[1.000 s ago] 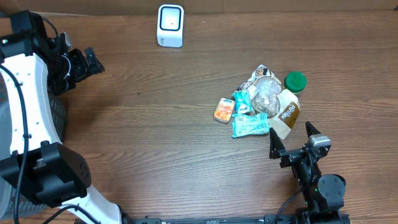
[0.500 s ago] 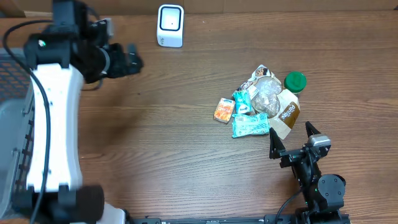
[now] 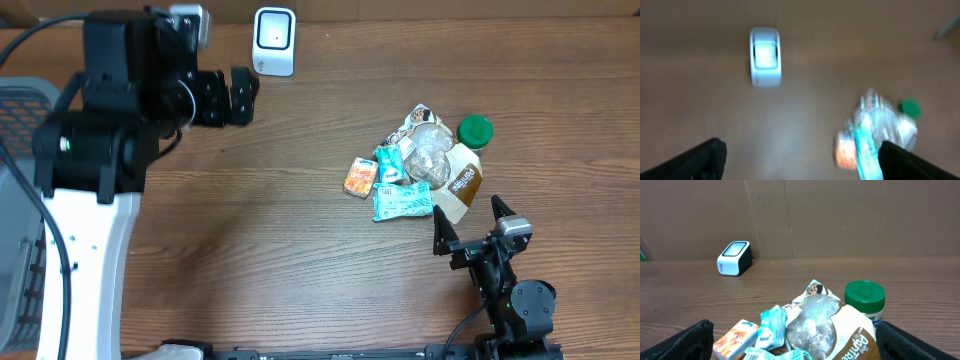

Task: Scan the item barcode

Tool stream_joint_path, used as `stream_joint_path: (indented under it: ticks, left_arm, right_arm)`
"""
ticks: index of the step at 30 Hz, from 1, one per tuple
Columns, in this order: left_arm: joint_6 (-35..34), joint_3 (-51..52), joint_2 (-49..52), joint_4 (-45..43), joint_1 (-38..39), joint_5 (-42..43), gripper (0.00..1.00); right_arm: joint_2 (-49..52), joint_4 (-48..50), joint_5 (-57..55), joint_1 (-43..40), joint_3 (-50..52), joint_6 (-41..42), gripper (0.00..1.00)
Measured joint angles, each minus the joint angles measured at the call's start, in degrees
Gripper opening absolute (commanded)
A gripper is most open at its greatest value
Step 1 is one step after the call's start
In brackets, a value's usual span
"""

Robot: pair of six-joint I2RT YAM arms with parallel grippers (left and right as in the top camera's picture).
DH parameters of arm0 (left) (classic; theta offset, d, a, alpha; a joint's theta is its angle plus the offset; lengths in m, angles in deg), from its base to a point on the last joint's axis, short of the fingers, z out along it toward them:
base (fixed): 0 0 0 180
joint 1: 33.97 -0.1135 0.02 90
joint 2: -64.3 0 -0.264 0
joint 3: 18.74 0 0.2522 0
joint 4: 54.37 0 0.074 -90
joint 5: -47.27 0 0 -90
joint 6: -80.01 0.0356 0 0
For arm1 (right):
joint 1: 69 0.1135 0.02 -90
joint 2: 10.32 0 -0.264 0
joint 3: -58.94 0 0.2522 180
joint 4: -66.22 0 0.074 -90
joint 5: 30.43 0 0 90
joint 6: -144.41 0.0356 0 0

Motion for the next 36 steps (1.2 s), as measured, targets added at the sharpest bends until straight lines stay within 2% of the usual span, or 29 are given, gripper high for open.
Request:
stream_joint_path:
  ticks: [3,8,13,18,22,28,36]
  left_arm:
    - [3.54,9.70,-5.49,-15.54,0.00,-0.83,1.00]
    - [10.71,33.88,-17.68,-43.95,-0.15,-1.40,1.00]
    - [15.54,56.68,-28.76,-64.02,-1.86,-1.57,0.99]
    - [18.71,76.91,-41.70,-75.87,-4.96,-1.57,1.00]
    - [19.52,89.11,-53.51,-78.09,-7.98,-1.57,1.00]
    - [20.35,99.89,-67.43,-77.77,-11.21,-1.57,1.00]
    - [20.79,102.47,-79.08,-60.81,-12.07,-4.11,1.00]
  right_arm:
    - [-0.02,0.07,0.00,0.00,0.00,0.00,1.00]
    - [-0.11,0.02,0.02,0.00,0.00,0.00,1.00]
    - [-0.11,0.04,0.00,0.00,0.00,0.00,1.00]
    - [-0.15,0.04,-0.02,0.00,0.00,-0.02,1.00]
    - [-0.17,-0.02,0.00,0.00,0.00,-0.04,1.00]
    - [-0.28,0.04,-0.02,0.00,0.00,0.00,1.00]
    - [-0.31,0.04,-0.02,0.00,0.00,-0.02,1.00]
